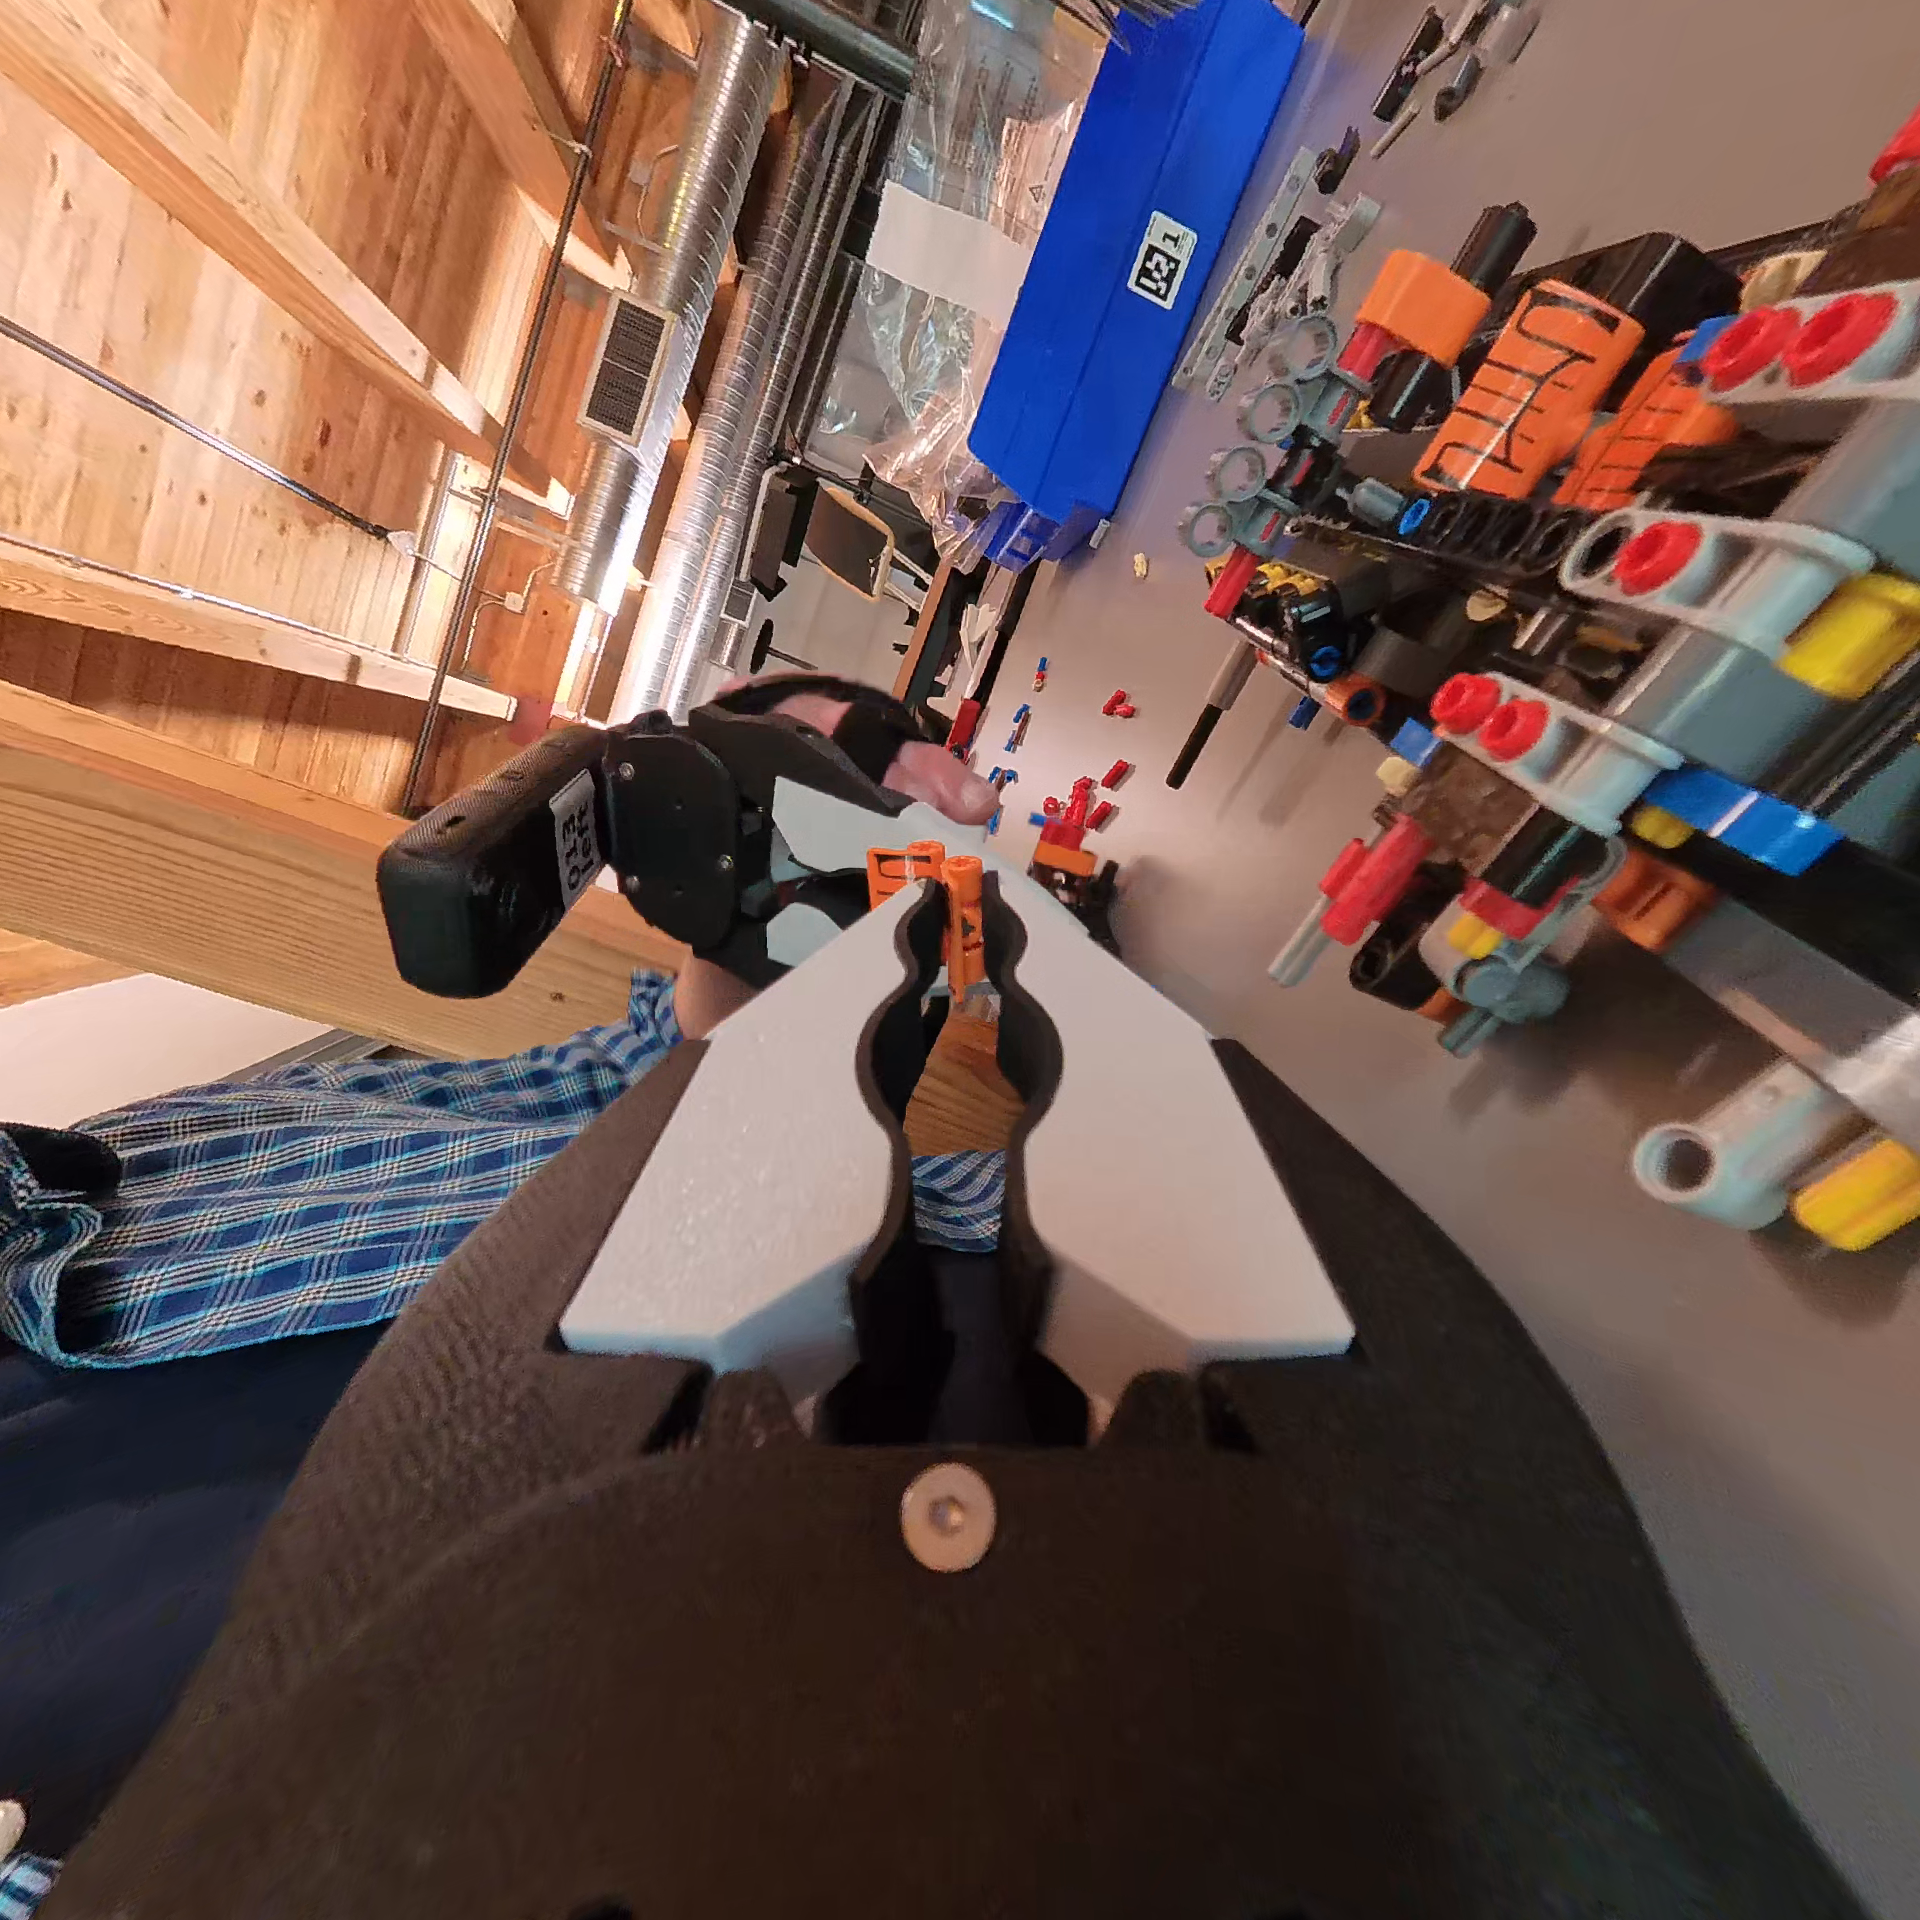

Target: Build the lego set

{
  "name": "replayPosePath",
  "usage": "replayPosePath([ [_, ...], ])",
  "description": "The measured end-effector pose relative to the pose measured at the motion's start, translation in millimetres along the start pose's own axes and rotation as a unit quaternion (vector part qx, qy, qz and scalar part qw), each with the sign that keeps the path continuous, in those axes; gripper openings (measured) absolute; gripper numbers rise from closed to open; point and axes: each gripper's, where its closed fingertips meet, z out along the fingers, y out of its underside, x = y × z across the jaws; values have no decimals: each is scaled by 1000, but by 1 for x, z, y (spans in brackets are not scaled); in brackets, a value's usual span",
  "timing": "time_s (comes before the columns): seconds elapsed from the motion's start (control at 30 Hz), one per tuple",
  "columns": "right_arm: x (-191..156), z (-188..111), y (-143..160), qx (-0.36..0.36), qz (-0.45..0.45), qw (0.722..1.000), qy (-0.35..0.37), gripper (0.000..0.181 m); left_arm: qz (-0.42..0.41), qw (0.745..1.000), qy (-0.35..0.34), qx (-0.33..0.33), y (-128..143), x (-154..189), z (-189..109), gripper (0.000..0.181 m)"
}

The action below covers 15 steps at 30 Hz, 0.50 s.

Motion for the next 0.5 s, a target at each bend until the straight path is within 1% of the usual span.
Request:
replayPosePath([
  [0.03,0,1,1,-2,-1,1000,0,4,28,1000,14,2,3,3,-2,10],
  [0.1,1,2,2,-4,-1,1000,2,4,75,996,44,3,10,8,-5,10],
  [0.17,3,2,2,-5,-1,1000,5,4,102,993,59,-14,19,7,-7,10],
  [0.2,3,2,2,-5,-1,1000,7,4,115,991,59,-30,26,5,-7,14],
  [0.27,4,3,2,-4,-2,1000,9,4,121,990,67,-35,30,6,-9,22],
  [0.33,4,4,2,-7,-8,1000,12,4,105,992,58,-37,33,3,-10,29],
  [0.4,3,5,3,-10,-20,1000,15,4,79,996,30,-35,34,-4,-14,35],
  [0.5,2,6,3,-10,-19,1000,10,4,-6,1000,-11,-10,29,-11,-24,43],
])
